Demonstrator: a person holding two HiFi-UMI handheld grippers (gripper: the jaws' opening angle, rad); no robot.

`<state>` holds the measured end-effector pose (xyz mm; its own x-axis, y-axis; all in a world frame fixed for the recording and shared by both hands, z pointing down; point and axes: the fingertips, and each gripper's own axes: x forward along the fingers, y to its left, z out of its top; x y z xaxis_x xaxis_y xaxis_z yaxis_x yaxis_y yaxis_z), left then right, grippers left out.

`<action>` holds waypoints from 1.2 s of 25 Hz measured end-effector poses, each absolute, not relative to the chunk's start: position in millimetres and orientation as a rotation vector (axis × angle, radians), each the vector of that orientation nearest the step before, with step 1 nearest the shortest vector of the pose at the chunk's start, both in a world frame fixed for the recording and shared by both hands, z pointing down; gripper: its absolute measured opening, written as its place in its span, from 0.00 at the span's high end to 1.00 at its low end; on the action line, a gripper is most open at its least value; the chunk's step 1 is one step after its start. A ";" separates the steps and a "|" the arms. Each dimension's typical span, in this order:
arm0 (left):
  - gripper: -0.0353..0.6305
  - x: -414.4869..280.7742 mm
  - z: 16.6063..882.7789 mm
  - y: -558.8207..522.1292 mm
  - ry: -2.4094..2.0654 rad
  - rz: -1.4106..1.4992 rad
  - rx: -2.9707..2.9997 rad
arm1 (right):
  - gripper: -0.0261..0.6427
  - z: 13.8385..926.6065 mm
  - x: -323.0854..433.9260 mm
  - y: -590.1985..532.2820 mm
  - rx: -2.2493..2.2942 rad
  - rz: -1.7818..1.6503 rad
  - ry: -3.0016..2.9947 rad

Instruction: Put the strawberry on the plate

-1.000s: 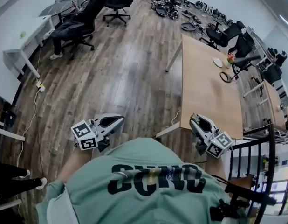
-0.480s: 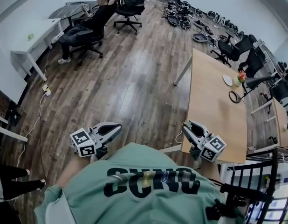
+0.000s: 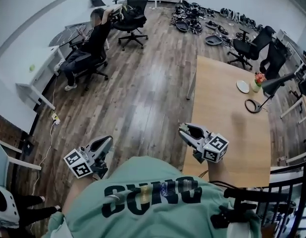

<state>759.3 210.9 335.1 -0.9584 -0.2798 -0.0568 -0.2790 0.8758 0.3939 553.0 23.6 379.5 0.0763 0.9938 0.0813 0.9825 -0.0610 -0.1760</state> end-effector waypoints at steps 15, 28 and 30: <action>0.96 616.5 371.2 251.5 -2.908 -0.732 0.629 | 0.76 412.7 452.2 46.3 -2.016 0.069 -2.069; 0.96 486.1 361.5 435.2 -2.853 -0.711 0.887 | 0.76 370.6 353.9 203.6 -1.842 0.093 -2.267; 0.96 475.0 361.5 458.1 -2.846 -0.704 0.907 | 0.76 370.7 346.2 226.1 -1.829 0.082 -2.271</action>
<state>475.0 458.1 361.5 -0.8229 -0.5641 -0.0681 -0.5308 0.7204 0.4464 346.2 226.1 370.7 -0.1988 0.9702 0.1382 0.9577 0.2223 -0.1827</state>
